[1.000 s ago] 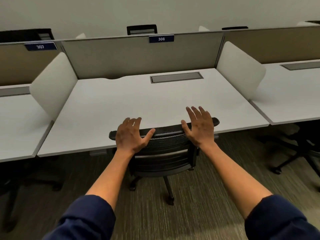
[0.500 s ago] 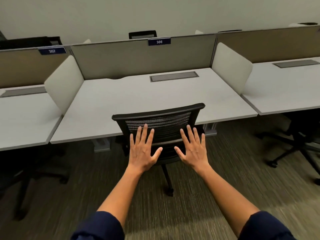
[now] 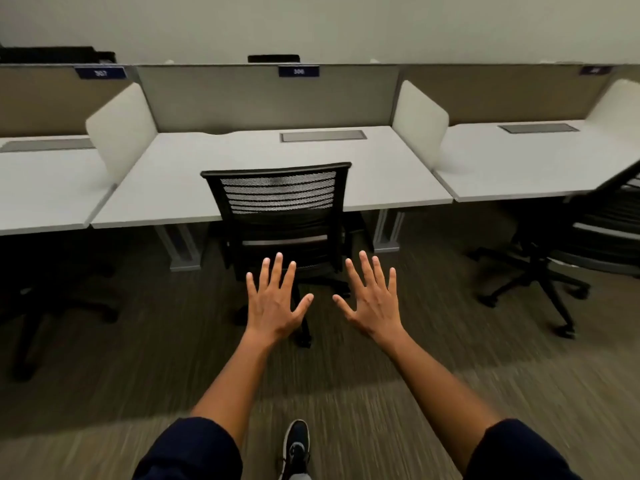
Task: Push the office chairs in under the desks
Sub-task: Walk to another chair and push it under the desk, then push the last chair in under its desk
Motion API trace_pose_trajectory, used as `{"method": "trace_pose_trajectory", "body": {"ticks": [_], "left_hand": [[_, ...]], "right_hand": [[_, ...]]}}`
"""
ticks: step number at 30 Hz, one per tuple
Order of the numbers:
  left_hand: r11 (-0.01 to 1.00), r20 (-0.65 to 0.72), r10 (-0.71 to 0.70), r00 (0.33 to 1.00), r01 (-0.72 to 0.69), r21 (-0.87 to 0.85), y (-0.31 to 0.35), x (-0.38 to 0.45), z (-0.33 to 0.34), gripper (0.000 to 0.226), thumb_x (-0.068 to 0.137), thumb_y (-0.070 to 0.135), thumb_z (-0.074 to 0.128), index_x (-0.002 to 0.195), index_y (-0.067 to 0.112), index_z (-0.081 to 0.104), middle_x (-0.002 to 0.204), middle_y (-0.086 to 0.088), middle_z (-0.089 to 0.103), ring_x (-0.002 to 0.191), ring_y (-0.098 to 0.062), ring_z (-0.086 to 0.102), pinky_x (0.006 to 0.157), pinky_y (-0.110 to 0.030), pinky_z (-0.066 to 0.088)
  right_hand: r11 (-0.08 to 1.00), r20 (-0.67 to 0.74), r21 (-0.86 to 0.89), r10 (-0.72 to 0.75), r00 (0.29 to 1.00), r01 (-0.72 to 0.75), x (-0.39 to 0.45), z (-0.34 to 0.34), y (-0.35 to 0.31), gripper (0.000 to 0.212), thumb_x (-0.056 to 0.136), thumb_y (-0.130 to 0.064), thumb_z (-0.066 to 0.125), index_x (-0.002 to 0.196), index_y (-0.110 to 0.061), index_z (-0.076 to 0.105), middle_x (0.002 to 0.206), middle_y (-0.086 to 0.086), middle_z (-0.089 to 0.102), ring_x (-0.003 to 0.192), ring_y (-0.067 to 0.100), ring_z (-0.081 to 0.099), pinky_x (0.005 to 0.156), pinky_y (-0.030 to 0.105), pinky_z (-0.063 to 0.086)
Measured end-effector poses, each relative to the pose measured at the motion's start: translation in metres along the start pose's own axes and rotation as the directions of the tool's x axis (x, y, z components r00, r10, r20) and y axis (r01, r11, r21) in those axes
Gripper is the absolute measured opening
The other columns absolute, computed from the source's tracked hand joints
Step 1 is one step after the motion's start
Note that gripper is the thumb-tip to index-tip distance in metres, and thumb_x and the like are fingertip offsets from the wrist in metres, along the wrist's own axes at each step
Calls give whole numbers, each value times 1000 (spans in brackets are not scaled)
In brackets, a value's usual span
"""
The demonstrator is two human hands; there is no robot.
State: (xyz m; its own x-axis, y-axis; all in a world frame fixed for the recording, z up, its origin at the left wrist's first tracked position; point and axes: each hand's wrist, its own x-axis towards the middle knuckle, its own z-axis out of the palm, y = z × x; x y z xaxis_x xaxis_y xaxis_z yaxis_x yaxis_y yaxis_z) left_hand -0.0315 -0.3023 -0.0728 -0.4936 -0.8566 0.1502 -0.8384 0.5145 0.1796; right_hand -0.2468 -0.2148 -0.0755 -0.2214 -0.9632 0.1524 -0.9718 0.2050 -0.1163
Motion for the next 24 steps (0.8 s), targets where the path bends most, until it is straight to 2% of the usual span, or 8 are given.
{"method": "trace_pose_trajectory", "body": {"ticks": [6, 14, 24], "left_hand": [[991, 46, 132, 990, -132, -11, 94, -30, -1, 82, 94, 71, 26, 161, 28, 5, 169, -5, -13, 155, -28, -14, 123, -60, -4], [952, 63, 304, 950, -305, 4, 228, -5, 9, 81, 94, 72, 23, 160, 31, 1, 169, -4, -15, 155, -27, -16, 123, -60, -5], [858, 143, 514, 846, -509, -77, 490, 61, 85, 82, 92, 74, 14, 160, 32, 0, 168, -3, -16, 154, -26, -19, 123, -59, -7]], "right_hand": [[994, -1, -34, 103, 995, -103, -80, -27, 66, 82, 94, -75, 21, 159, -33, -6, 168, 5, -15, 155, 30, -10, 123, 61, -3], [954, -66, -29, 297, 953, -299, -131, -59, 189, 82, 92, -75, 16, 159, -34, -6, 169, 4, -14, 156, 29, -8, 123, 60, -3], [890, -62, -78, 445, 893, -449, -183, -81, 428, 81, 93, -75, 20, 158, -35, -7, 169, 4, -13, 156, 29, -9, 122, 60, -6]]}}
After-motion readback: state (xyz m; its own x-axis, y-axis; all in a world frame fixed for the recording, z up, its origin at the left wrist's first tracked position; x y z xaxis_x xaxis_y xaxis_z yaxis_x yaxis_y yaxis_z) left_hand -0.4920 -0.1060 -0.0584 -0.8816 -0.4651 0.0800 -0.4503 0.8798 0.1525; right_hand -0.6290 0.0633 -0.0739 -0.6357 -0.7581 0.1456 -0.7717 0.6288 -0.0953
